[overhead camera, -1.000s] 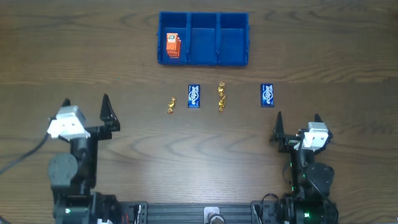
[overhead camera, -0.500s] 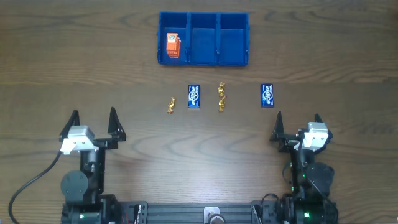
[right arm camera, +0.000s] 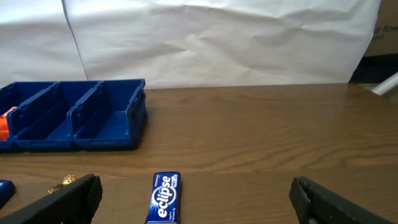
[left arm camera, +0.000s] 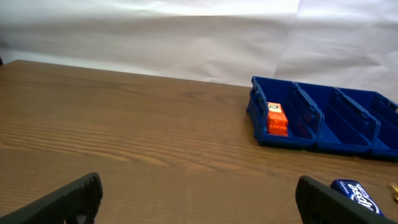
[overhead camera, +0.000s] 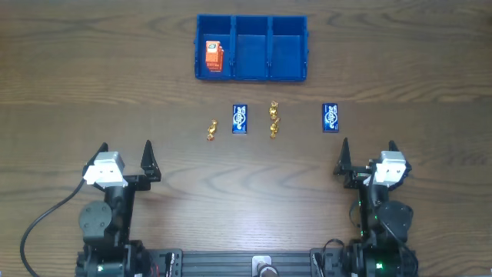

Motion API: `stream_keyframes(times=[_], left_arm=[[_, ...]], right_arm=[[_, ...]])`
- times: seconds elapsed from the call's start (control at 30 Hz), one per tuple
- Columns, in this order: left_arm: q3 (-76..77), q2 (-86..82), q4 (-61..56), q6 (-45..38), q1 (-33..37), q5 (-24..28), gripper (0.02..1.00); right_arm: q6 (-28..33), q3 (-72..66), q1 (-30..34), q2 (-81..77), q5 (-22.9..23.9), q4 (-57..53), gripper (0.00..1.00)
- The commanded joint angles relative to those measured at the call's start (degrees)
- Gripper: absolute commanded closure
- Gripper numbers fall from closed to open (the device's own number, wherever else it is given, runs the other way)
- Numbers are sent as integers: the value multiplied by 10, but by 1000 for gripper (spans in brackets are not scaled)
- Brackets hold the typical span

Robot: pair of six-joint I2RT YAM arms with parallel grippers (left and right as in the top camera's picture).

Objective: Sort Candies Into Trays

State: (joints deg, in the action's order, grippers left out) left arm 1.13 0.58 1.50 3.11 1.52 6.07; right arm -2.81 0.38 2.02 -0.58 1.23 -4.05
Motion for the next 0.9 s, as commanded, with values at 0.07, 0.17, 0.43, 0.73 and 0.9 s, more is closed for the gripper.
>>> stream_keyframes(times=[0.07,0.17,0.43,0.73,0.9], left_arm=[[-9,-3,24,-2,3,12,20],[-9,-3,24,-2,3,12,20],[-9,-3,24,-2,3,12,20],[-9,-3,24,-2,3,12,20],[-9,-3,24,-2,3,12,20]], right_arm=[[-8,1,2,4,-1,-6,3],[-8,1,2,4,-1,-6,3],[-8,1,2,4,-1,-6,3],[-31,16,3,-15,-3,8,1],[3,178,2,-197,-5,-24,1]])
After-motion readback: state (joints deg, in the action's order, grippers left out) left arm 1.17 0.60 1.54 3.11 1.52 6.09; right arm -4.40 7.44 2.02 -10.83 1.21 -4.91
